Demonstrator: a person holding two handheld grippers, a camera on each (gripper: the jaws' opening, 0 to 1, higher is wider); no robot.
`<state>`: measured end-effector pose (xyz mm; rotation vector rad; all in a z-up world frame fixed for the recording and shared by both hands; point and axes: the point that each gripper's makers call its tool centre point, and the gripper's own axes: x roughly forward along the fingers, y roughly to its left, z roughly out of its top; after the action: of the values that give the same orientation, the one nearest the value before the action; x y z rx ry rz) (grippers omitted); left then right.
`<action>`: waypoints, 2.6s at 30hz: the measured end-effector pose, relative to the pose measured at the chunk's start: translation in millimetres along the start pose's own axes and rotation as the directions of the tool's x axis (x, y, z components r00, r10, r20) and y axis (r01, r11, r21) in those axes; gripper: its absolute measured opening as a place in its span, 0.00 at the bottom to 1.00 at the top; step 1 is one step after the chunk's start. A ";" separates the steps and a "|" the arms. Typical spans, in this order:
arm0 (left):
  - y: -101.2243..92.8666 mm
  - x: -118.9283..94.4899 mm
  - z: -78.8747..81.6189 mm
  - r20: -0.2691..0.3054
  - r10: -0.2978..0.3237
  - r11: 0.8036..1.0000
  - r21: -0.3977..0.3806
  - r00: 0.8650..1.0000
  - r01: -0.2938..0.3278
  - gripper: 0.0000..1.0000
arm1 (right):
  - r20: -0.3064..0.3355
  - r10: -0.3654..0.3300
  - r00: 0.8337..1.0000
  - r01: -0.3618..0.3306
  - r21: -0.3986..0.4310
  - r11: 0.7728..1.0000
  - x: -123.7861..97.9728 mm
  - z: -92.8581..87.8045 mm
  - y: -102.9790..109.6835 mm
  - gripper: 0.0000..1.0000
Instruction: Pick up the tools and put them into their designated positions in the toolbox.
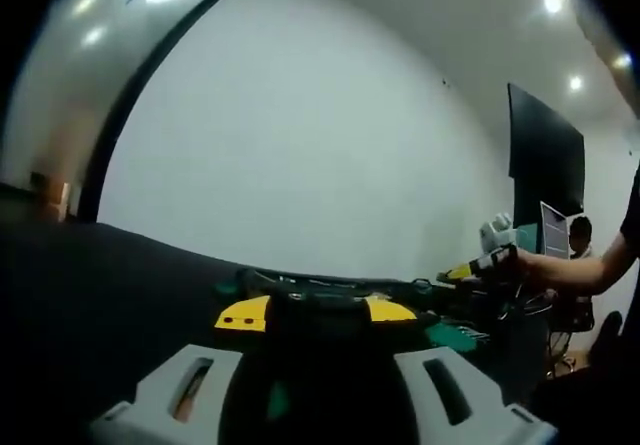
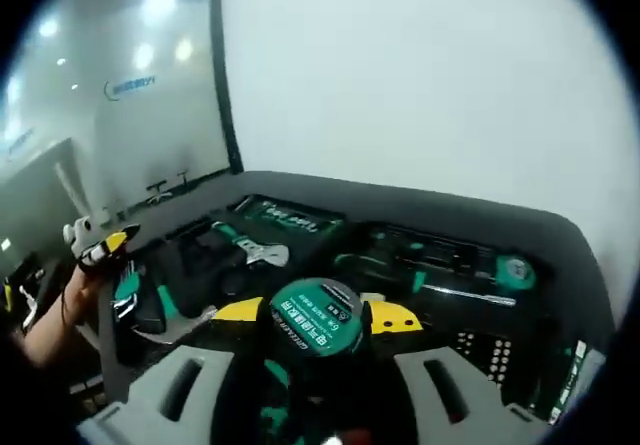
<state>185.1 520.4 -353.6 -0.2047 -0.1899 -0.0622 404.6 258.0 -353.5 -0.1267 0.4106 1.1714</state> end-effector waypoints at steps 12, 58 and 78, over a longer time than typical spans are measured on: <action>1.8 -0.2 -0.1 -0.006 0.009 1.000 -0.010 1.000 -0.009 0.35 | -0.095 0.080 0.992 -0.092 -0.126 0.988 36.2 -16.4 42.1 0.35; 6.7 -2.6 -0.9 0.000 0.060 0.997 -0.051 0.998 -0.060 0.36 | -0.061 0.082 0.995 -0.094 -0.236 0.967 93.8 -17.0 81.4 0.36; 4.4 -4.0 -1.7 -0.003 0.063 0.996 -0.056 0.998 -0.063 0.36 | 0.005 0.032 0.999 -0.031 -0.116 0.993 94.0 6.7 72.2 0.24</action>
<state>181.9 524.5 -356.8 -0.2667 -0.1802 -0.0052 370.8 369.9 -374.5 -0.2176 0.3390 1.2269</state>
